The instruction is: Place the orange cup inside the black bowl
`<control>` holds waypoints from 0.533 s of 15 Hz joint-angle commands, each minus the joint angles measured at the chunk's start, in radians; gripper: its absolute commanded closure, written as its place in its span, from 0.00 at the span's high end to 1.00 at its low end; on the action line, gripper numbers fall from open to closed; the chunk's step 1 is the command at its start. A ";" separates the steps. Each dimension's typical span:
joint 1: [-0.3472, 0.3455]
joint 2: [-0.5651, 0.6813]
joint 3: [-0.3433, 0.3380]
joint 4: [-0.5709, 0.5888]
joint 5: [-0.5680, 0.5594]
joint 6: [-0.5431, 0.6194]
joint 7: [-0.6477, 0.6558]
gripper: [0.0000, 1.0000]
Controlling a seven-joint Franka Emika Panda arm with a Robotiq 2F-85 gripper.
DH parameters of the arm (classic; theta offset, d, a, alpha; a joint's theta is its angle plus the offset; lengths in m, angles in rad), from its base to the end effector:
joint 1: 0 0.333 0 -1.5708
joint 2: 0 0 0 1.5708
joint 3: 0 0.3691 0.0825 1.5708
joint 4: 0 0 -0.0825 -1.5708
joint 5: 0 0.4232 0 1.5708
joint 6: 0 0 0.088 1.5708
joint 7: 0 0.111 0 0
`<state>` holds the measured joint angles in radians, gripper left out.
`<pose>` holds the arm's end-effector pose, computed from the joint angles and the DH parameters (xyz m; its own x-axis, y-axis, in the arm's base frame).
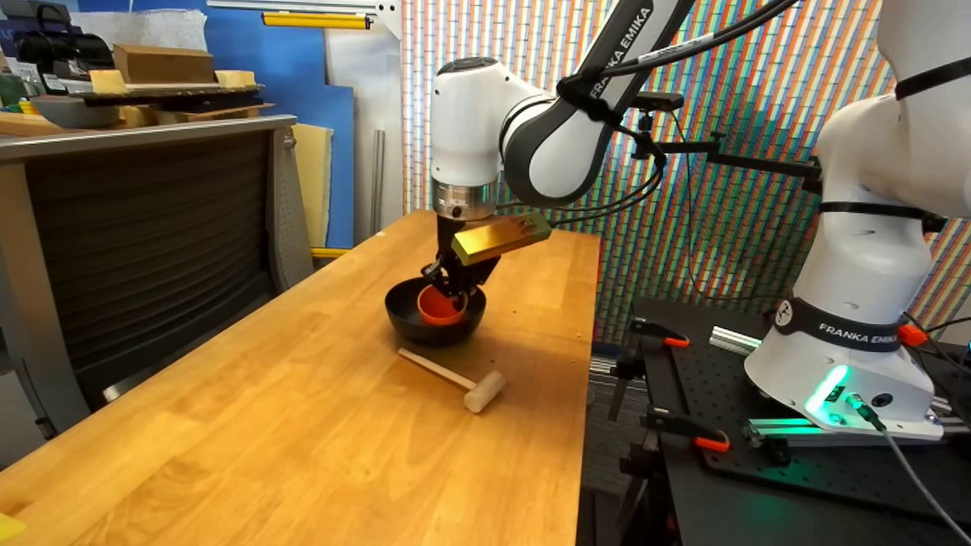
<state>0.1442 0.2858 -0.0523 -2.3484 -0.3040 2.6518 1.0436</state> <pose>0.5469 0.0576 0.2242 0.7729 -0.6200 0.1351 -0.6324 -0.7699 0.0851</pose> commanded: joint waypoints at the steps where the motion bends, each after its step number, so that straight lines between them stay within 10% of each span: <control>1: -0.005 0.046 0.000 0.038 0.082 0.029 -0.035 0.44; 8: 0.064 -0.084 -0.051 -0.034 0.040 0.048 0.030 0.98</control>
<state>0.1595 0.3093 -0.0573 -2.3218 -0.2137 2.6900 1.0259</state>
